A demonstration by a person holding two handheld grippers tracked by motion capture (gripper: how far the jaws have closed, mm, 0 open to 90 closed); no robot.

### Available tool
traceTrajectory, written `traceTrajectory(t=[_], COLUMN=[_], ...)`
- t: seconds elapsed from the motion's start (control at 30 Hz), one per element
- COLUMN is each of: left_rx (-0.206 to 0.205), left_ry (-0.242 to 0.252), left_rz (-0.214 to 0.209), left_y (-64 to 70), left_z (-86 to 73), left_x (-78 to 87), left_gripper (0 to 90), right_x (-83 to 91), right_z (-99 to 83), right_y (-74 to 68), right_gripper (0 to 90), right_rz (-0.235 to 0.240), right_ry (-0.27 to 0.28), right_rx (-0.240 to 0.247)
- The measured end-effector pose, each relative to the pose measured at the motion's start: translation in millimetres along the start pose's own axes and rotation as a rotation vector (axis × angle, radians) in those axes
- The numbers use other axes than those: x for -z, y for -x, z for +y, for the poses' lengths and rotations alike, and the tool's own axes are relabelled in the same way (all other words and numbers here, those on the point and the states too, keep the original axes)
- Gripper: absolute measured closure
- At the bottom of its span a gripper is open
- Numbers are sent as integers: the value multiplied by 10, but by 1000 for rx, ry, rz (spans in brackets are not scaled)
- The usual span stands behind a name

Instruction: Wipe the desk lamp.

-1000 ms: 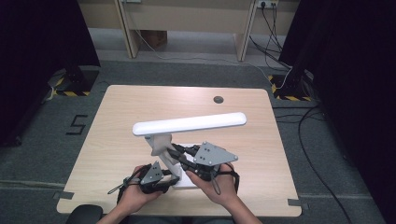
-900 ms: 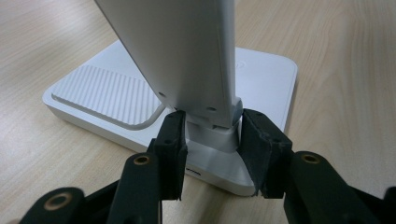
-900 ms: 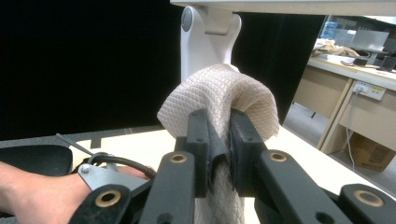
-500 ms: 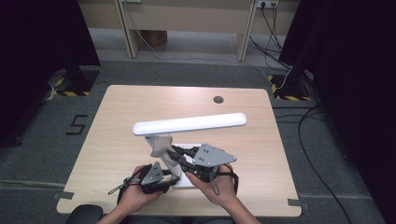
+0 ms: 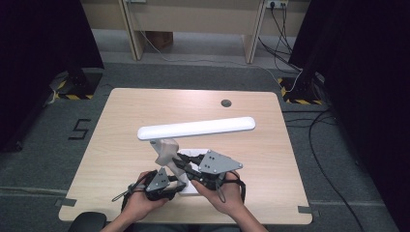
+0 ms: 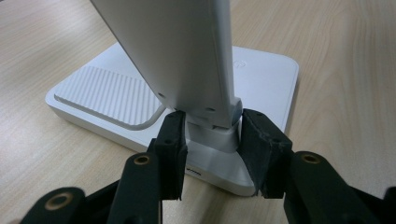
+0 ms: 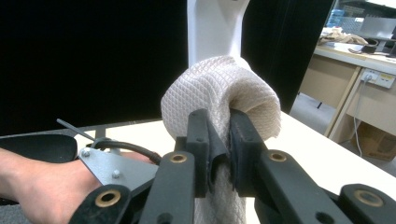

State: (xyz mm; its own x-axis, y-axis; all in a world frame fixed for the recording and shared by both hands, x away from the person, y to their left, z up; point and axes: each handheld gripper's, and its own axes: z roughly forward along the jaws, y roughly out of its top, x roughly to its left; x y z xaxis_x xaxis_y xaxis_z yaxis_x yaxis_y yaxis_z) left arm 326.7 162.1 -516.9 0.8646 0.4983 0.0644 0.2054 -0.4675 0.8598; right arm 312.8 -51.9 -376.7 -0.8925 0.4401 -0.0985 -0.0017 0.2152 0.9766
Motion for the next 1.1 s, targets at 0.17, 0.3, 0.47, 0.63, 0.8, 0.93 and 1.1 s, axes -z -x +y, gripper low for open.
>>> traceTrajectory(t=[0.17, 0.3, 0.47, 0.63, 0.8, 0.93, 1.1], left_rx=[-3, -2, -1, -4, -3, -2, -2], left_ry=[-1, 0, 1, -2, -2, -1, 0], left_rz=[1, 1, 4, 3, 3, 4, 7], left_y=[1, 1, 3, 2, 4, 5, 7], left_z=[0, 0, -1, 1, 1, 1, 0], left_x=[1, 1, 0, 2, 1, 1, 0], left_gripper=[603, 603, 603, 603, 603, 603, 603], right_x=[-10, -24, -32, -34, -37, -41, -50], right_z=[-22, -47, -84, -124, -162, -197, -241], right_y=[2, 9, 17, 18, 21, 33, 33], right_gripper=[810, 810, 811, 813, 814, 814, 814], right_rz=[1, 1, 2, -2, -1, -5, -6], right_ry=[-4, -8, -24, -34, -44, -52, -59], right_rx=[-5, -4, -8, -12, -14, -9, -11])
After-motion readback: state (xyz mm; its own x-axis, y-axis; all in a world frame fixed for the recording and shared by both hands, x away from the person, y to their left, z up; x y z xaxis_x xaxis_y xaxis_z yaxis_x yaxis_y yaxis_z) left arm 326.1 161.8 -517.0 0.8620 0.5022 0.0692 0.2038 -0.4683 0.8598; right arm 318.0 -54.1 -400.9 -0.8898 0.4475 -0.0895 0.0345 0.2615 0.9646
